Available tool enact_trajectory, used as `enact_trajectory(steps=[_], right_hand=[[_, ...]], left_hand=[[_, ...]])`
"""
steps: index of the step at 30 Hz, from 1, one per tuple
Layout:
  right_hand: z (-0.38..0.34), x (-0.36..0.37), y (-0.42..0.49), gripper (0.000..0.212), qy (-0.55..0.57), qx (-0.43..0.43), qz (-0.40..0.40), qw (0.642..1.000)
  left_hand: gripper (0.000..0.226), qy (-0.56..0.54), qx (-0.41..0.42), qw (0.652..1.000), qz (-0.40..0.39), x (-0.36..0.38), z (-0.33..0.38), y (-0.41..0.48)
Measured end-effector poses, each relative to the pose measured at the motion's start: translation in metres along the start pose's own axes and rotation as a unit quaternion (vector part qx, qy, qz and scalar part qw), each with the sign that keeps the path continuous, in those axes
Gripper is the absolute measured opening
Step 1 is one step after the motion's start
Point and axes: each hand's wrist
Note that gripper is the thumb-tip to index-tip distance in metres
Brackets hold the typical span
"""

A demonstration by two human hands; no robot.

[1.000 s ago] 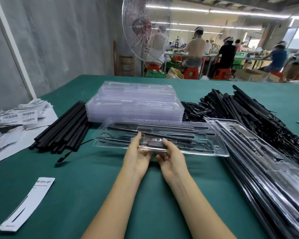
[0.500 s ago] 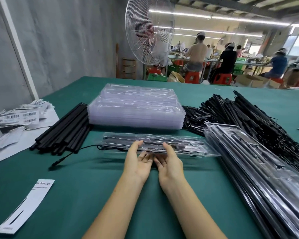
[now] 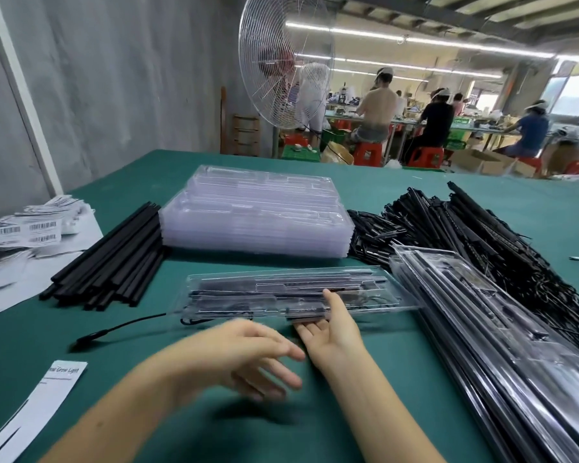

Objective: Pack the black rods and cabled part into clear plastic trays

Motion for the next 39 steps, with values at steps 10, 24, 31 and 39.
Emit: enact_trajectory(steps=[10, 24, 31, 39], right_hand=[[-0.001, 0.005, -0.001, 0.042, 0.017, 0.031, 0.012, 0.999], [0.006, 0.022, -0.007, 0.018, 0.015, -0.001, 0.002, 1.0], [0.016, 0.033, -0.005, 0.022, 0.022, 0.012, 0.007, 1.0], [0.018, 0.04, -0.005, 0.025, 0.042, 0.003, 0.025, 0.999]], left_hand=[[0.031, 0.466, 0.123, 0.831, 0.278, -0.079, 0.045, 0.117], [0.049, 0.477, 0.18, 0.809, 0.291, -0.094, 0.052, 0.136], [0.057, 0.521, 0.241, 0.724, 0.383, -0.092, 0.06, 0.121], [0.061, 0.526, 0.257, 0.681, 0.44, -0.087, 0.054, 0.11]])
Point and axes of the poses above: each hand's wrist, its own y-axis towards the middle knuckle, its own x-axis out of the palm, z = x × y, and after that the axes turned 11 degrees about -y, right-handed
